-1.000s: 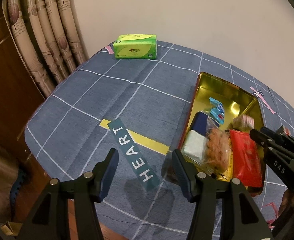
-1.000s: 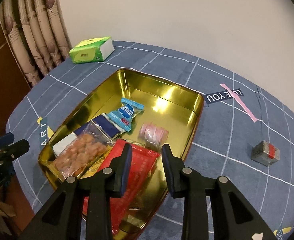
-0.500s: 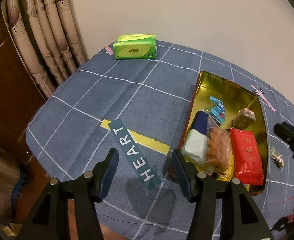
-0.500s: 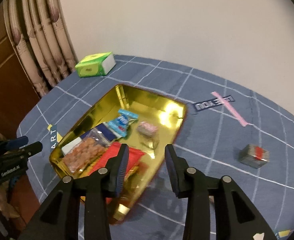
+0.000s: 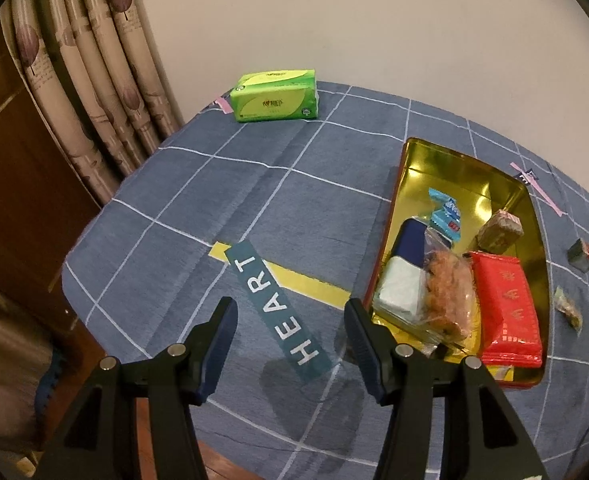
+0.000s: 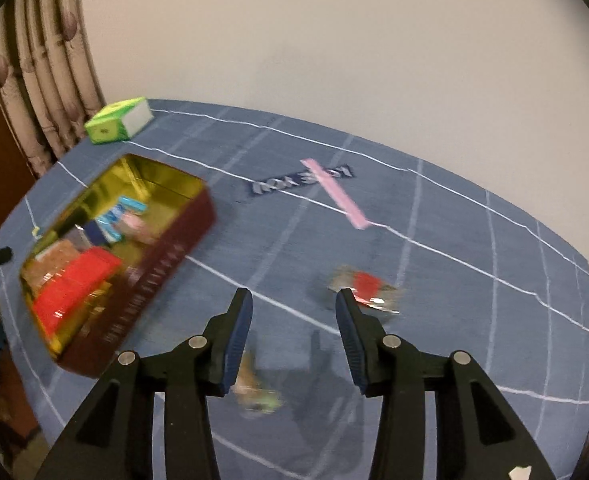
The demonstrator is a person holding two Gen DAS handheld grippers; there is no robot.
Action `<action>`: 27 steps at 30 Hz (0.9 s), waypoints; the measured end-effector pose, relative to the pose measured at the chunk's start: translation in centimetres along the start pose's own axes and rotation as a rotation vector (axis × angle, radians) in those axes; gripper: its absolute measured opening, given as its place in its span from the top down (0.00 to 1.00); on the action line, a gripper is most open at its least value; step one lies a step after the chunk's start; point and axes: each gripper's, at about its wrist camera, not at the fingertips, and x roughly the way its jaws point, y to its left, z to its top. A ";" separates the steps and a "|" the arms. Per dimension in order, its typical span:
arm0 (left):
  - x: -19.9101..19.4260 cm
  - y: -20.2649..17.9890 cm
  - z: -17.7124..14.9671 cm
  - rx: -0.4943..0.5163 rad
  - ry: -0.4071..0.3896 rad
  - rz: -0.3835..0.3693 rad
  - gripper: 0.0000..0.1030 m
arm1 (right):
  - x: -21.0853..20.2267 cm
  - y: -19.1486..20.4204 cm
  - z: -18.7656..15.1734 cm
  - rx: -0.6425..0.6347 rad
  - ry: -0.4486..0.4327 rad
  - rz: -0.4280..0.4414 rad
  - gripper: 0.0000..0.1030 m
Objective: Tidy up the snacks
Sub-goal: 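Grasp the grey bar with the red band using the right gripper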
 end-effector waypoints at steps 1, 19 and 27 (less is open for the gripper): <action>0.0 -0.1 -0.1 0.004 0.003 0.001 0.45 | 0.3 -1.1 0.0 -0.006 0.007 0.012 0.60; -2.2 -2.4 -2.1 0.053 0.071 -0.029 0.45 | 6.5 -4.4 1.5 -0.368 0.221 0.206 0.59; -2.6 -4.3 -1.3 0.057 0.084 -0.038 0.45 | 8.0 -4.0 1.5 -0.480 0.248 0.227 0.56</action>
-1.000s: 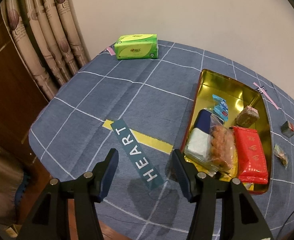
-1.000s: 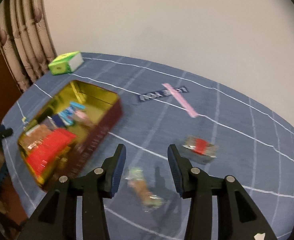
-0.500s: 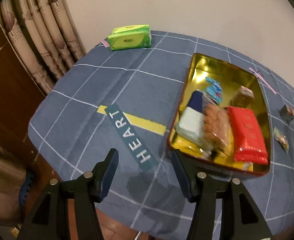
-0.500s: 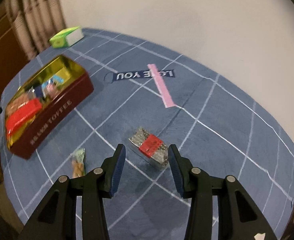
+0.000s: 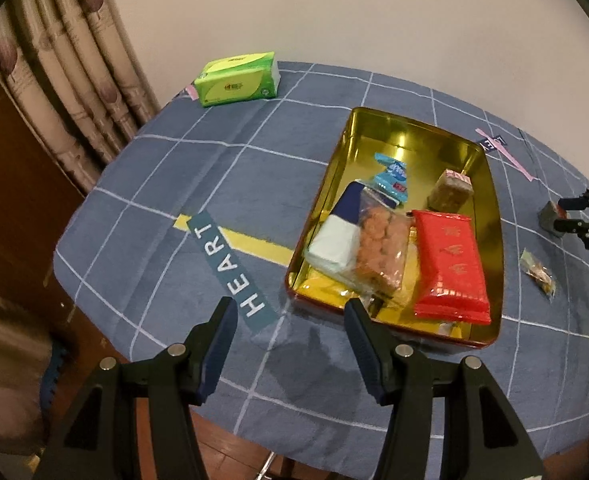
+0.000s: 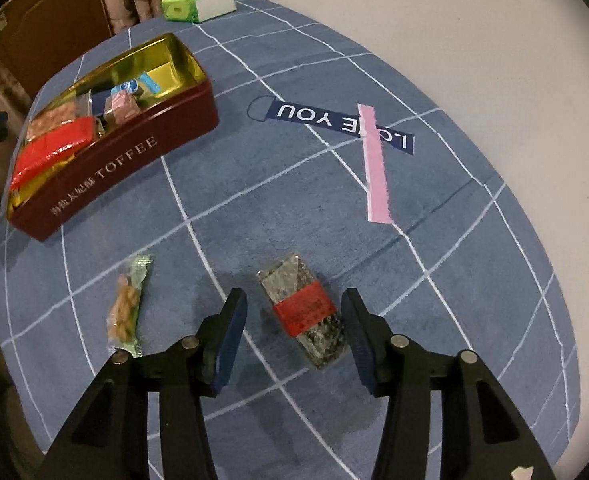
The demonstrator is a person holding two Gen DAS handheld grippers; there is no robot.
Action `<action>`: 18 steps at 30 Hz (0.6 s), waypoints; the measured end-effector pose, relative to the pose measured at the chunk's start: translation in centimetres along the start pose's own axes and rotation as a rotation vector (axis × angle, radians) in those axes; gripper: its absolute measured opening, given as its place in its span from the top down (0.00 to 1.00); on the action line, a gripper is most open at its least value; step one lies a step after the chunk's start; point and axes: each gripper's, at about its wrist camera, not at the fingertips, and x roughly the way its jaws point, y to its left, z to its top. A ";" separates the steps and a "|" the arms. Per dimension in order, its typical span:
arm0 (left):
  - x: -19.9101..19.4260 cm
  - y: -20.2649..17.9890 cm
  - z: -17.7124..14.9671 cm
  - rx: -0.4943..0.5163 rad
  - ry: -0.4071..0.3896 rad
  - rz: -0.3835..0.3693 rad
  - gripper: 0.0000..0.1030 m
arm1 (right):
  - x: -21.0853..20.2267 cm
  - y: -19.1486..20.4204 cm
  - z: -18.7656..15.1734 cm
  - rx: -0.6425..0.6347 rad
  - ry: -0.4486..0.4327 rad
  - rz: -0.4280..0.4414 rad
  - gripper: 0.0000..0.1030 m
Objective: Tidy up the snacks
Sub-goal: 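Grasp the grey bar with the red band using the right gripper, then grasp the clear nut bar bag with the left gripper while the right holds the grey bar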
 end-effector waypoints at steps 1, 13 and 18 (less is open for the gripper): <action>-0.1 -0.3 0.1 0.005 -0.001 0.000 0.45 | 0.3 -0.2 -0.1 0.010 0.005 0.010 0.56; -0.1 -2.7 0.8 0.037 -0.002 -0.021 0.45 | 0.2 -0.6 -2.1 0.194 -0.155 -0.006 0.67; -0.4 -4.1 1.2 0.042 -0.021 -0.041 0.45 | -0.1 -0.1 -3.5 0.355 -0.226 -0.063 0.75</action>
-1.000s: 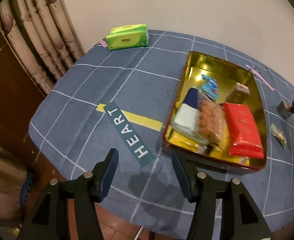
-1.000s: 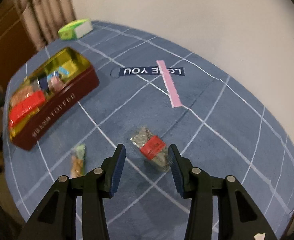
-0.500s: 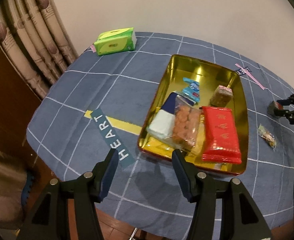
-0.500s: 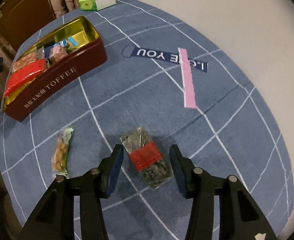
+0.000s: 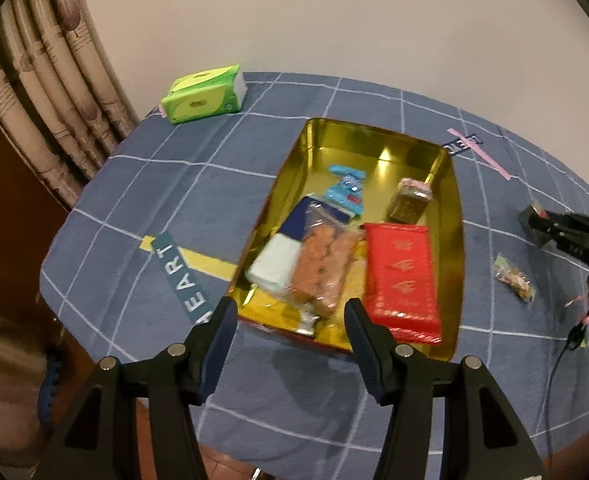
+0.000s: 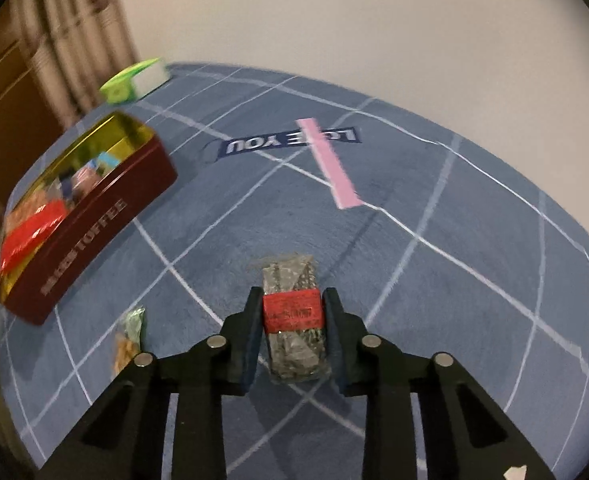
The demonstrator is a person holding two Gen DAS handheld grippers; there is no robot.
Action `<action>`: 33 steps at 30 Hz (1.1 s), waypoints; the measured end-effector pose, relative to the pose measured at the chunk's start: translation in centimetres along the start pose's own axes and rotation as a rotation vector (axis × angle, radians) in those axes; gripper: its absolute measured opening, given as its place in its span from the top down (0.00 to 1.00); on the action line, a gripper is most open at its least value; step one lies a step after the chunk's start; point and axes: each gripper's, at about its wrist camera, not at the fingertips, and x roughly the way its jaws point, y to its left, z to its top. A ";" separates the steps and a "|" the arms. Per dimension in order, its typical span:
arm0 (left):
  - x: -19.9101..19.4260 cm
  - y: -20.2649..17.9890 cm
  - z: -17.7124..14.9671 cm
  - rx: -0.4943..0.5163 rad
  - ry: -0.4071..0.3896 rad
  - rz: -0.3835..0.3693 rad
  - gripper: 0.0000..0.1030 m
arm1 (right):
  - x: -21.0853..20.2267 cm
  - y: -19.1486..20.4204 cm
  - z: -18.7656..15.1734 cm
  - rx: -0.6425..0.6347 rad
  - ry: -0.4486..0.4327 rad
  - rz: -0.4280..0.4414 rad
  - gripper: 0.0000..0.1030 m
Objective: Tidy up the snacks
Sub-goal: 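Grasp the clear nut bar bag with the left gripper while the right holds the grey bar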
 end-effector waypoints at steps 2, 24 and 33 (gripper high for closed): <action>0.0 -0.8 0.2 0.013 -0.003 -0.008 0.45 | -0.6 0.3 -0.9 0.044 -0.030 -0.033 0.76; 2.0 -15.9 0.8 0.180 0.049 -0.165 0.45 | -5.2 -5.3 -8.2 0.392 -0.140 -0.356 0.76; 4.1 -18.5 1.0 0.189 0.121 -0.185 0.45 | -5.6 -5.7 -9.0 0.381 -0.146 -0.385 0.76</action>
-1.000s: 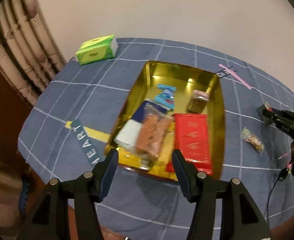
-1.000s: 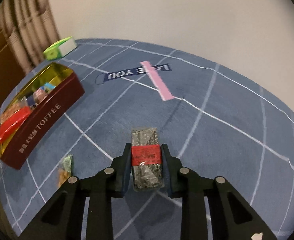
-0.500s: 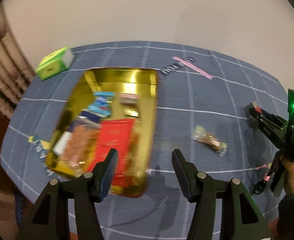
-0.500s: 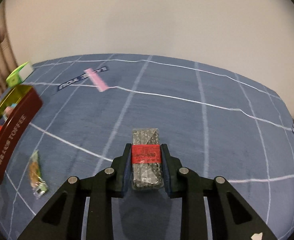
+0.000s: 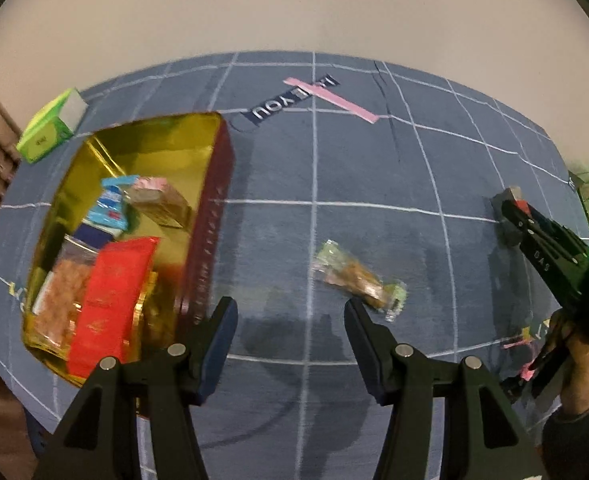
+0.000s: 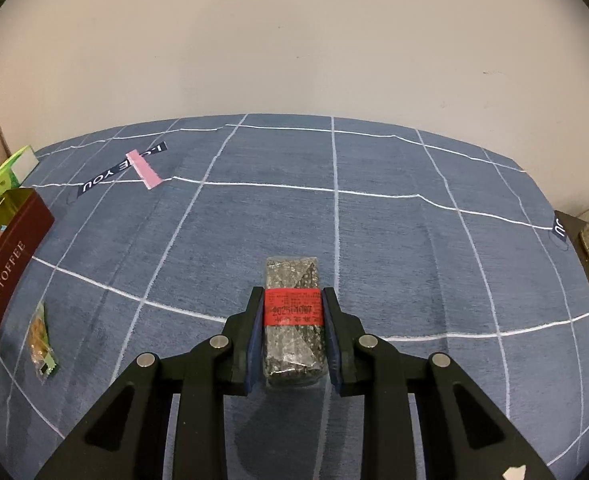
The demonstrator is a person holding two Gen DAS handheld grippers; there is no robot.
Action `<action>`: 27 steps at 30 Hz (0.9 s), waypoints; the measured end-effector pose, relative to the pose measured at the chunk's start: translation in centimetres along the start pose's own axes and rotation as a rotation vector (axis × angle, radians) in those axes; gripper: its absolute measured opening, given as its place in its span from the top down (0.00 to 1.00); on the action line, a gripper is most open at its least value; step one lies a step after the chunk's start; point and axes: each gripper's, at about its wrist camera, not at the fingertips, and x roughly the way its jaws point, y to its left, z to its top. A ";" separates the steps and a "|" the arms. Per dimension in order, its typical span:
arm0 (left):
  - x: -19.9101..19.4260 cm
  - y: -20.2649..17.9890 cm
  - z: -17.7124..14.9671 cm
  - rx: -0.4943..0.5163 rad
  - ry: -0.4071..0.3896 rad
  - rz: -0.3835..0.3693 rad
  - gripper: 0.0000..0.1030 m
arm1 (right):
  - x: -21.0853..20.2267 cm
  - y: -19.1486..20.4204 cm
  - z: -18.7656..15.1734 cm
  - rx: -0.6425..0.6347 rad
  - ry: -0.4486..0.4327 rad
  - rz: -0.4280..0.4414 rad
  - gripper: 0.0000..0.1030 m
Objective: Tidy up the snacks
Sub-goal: 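Grasp the clear nut bar bag with the left gripper while the right holds the grey bar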
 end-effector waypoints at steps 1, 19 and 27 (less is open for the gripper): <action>0.3 -0.2 0.1 -0.003 0.010 -0.014 0.45 | 0.1 0.0 0.0 0.004 -0.002 0.005 0.77; 2.6 -1.0 0.7 -0.115 0.122 -0.133 0.45 | 0.6 0.1 -0.2 0.011 -0.003 0.036 0.76; 3.5 -1.1 2.2 -0.235 0.175 -0.167 0.45 | 1.5 -0.3 -0.1 0.028 0.041 0.061 0.76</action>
